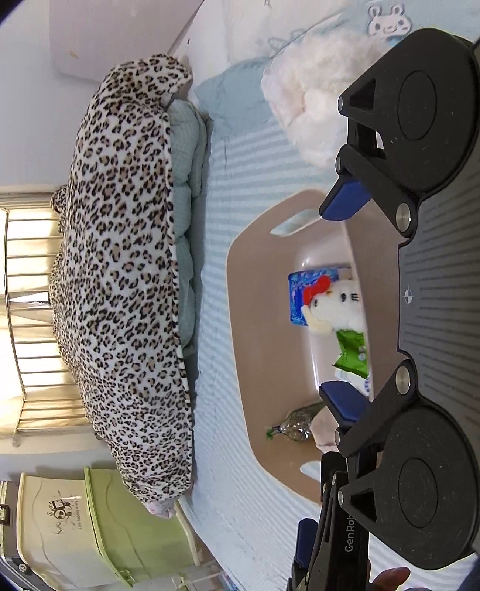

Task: Organize objects

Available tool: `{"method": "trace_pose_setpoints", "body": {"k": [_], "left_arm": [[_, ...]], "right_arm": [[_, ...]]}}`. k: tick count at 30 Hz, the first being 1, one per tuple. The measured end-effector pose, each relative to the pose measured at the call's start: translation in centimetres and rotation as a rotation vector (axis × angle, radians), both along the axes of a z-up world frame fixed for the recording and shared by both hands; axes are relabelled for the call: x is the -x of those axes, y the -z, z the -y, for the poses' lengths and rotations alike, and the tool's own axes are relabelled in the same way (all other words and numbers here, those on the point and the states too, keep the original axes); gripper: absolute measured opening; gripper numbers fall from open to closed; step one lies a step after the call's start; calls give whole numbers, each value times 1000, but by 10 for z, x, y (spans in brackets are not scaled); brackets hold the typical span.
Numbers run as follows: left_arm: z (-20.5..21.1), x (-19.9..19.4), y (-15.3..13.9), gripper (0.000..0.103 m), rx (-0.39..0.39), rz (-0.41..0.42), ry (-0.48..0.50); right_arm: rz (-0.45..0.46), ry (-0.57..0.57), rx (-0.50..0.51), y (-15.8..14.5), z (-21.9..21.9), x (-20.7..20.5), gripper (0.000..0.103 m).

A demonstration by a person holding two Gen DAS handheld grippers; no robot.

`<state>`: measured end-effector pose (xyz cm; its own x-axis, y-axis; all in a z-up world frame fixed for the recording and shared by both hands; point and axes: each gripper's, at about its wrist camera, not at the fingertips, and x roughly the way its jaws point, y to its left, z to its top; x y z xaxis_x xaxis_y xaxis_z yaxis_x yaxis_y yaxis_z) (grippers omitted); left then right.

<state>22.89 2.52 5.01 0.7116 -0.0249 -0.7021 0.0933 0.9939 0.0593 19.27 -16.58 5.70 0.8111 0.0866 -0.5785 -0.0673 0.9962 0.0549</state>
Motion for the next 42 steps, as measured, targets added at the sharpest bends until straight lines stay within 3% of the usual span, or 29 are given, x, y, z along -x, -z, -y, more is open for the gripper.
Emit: {"method": "trace_pose_setpoints", "body": {"k": [18,42], "left_arm": [[-6,93,-17,85,37,21,3],[0,185,-32,85,64,36,47]], "right_arm": [[-23,-2,-26,-21,4,84,96],[-61,-22,-43,-21,14,173,97]]}}
